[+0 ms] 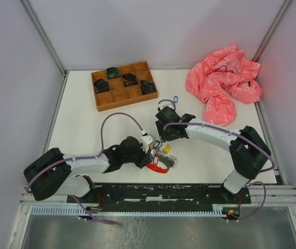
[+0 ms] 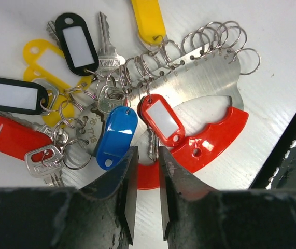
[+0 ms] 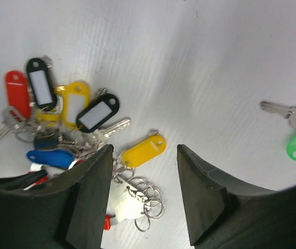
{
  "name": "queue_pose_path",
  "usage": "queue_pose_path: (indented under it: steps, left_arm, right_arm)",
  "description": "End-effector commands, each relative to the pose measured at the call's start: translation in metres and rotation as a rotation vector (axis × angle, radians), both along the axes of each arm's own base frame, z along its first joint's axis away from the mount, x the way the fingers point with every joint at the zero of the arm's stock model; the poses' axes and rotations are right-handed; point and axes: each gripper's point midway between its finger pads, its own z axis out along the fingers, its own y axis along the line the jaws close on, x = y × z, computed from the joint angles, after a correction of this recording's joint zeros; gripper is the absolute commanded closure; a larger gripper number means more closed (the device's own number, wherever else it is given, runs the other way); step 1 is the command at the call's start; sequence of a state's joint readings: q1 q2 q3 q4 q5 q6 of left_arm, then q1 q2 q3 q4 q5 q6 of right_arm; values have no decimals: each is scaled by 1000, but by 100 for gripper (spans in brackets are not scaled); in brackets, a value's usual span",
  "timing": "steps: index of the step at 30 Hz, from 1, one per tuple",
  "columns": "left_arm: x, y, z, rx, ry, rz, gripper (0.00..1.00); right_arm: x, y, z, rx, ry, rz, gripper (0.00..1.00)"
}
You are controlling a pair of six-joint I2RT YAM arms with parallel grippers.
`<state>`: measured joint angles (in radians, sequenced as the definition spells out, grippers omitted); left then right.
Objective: Put the keys on the keyring
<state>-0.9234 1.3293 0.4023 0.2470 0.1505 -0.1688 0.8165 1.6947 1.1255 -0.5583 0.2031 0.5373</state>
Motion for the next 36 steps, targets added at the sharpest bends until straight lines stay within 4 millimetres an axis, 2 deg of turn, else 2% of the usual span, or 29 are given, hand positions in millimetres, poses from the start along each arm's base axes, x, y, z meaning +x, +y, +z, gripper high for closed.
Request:
queue_pose_path:
  steps: [1, 5, 7, 13, 19, 26, 36]
  left_arm:
    - [16, -14, 37, -71, -114, -13, 70]
    - [28, -28, 59, -97, -165, -34, 69]
    - [32, -37, 62, -89, -174, -57, 69]
    - [50, -65, 58, -31, -141, -93, 70]
    - [52, -73, 38, 50, -94, -120, 70]
    - [48, -82, 32, 106, -81, -154, 70]
    - [54, -81, 21, 193, -96, -136, 69]
  right_arm:
    - [11, -4, 39, 89, -107, 49, 38]
    - [10, -25, 36, 103, -126, 37, 38]
    - [10, -34, 35, 95, -144, 27, 37]
    - [13, -62, 31, 54, -189, -56, 34]
    - [16, -87, 25, 40, -176, -157, 32]
    - [16, -97, 17, 55, -139, -189, 32]
    - [15, -99, 15, 82, -119, -197, 32]
